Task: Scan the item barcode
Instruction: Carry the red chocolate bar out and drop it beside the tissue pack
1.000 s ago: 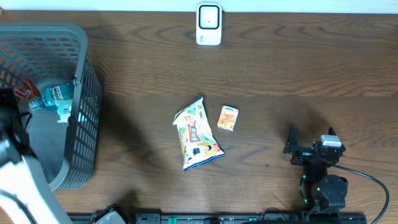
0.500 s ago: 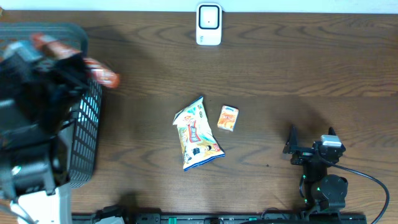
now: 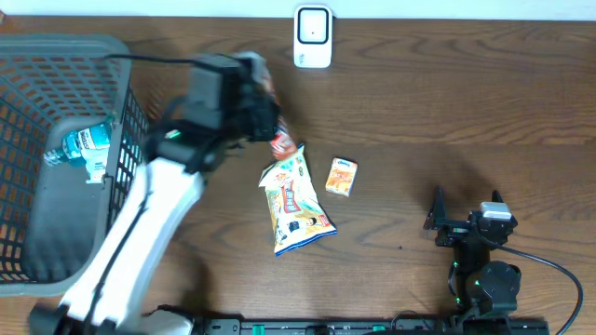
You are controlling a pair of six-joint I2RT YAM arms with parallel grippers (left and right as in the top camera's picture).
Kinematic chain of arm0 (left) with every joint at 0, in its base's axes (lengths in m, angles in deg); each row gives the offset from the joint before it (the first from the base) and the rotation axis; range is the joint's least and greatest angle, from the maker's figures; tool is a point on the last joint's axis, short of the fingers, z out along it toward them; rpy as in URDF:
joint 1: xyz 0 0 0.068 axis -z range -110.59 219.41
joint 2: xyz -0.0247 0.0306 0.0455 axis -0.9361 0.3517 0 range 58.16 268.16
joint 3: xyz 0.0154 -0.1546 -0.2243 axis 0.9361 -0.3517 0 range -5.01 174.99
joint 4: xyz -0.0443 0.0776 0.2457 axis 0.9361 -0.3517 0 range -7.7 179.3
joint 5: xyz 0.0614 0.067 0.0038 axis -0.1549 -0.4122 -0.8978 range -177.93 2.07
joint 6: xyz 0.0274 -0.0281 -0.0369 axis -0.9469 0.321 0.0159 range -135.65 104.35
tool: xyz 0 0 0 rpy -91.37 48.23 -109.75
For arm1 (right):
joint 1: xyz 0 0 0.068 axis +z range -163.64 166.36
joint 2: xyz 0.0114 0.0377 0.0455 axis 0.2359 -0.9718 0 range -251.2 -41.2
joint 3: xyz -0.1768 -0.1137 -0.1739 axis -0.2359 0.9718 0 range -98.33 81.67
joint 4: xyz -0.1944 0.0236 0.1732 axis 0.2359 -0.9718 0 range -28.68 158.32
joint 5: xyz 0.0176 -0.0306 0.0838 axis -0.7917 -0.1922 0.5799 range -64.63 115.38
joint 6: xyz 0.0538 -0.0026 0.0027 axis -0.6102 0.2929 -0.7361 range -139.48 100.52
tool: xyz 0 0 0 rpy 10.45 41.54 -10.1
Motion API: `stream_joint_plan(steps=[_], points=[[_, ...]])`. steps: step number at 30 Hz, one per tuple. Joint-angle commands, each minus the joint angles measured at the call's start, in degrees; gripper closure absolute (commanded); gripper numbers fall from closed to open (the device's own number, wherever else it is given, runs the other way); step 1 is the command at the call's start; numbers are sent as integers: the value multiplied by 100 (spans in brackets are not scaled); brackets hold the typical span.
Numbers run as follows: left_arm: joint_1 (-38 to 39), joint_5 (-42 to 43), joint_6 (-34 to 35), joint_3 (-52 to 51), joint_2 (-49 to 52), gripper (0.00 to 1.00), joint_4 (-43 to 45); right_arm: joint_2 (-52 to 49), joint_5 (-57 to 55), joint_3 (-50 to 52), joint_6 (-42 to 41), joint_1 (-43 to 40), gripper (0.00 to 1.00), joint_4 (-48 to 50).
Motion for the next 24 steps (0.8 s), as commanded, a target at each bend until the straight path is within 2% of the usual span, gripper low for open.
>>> stream_joint_plan(steps=[1,5,12,18,24], points=[[466,-111,52,42,844,92,164,4,11,9,46,22,1,-22],[944,-114,269,42,1784,93,658,4,11,9,46,22,1,-22],[1241,-262,1235,37,2822,93,890,4,11,9,46,22,1,-22],[1268,-282,1259,7,3434,93,678,4,11,9,44,22,1,-22],[1298,-284,1255,-4,3499,92,205,4,11,9,46,22,1,-22]])
